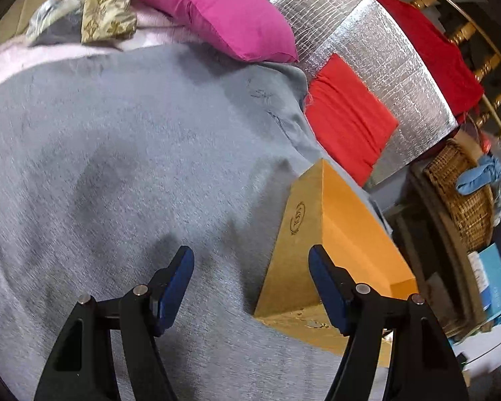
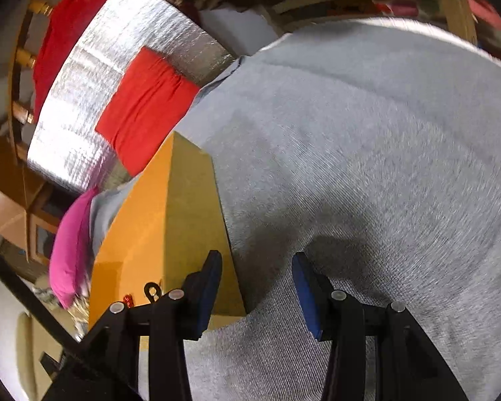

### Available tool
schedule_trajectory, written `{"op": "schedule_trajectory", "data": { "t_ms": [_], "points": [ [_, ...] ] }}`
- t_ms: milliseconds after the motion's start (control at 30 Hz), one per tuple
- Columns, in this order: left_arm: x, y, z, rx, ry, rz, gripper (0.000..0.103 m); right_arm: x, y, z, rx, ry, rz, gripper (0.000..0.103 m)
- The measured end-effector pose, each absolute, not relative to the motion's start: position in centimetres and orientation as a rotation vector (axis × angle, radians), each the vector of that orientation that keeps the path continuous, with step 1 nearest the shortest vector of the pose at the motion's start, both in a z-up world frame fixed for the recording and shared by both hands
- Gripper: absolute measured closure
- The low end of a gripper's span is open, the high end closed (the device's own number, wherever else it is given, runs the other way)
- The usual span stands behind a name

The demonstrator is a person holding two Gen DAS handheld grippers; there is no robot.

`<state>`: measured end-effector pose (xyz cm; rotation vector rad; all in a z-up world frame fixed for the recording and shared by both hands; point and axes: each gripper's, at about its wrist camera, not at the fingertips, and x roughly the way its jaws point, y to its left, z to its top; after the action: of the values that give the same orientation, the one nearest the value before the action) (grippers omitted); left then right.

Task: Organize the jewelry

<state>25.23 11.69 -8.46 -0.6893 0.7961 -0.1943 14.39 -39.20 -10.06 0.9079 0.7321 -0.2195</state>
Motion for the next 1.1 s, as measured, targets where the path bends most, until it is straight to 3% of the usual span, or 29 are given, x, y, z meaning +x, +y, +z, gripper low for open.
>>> {"op": "schedule_trajectory", "data": {
  "t_ms": [300,1100],
  "points": [
    [25.3,10.7,-8.5,-0.661,0.816,-0.256,0.033,14.1,-40.0,-10.6,0.970,0.646,-0.264,0.057],
    [23.4,10.9,-6.8,-0.512,0.864,-0.201,0.034,13.1,-39.9,-9.2,0.913,0.694,-0.345,0.055]
  ]
}}
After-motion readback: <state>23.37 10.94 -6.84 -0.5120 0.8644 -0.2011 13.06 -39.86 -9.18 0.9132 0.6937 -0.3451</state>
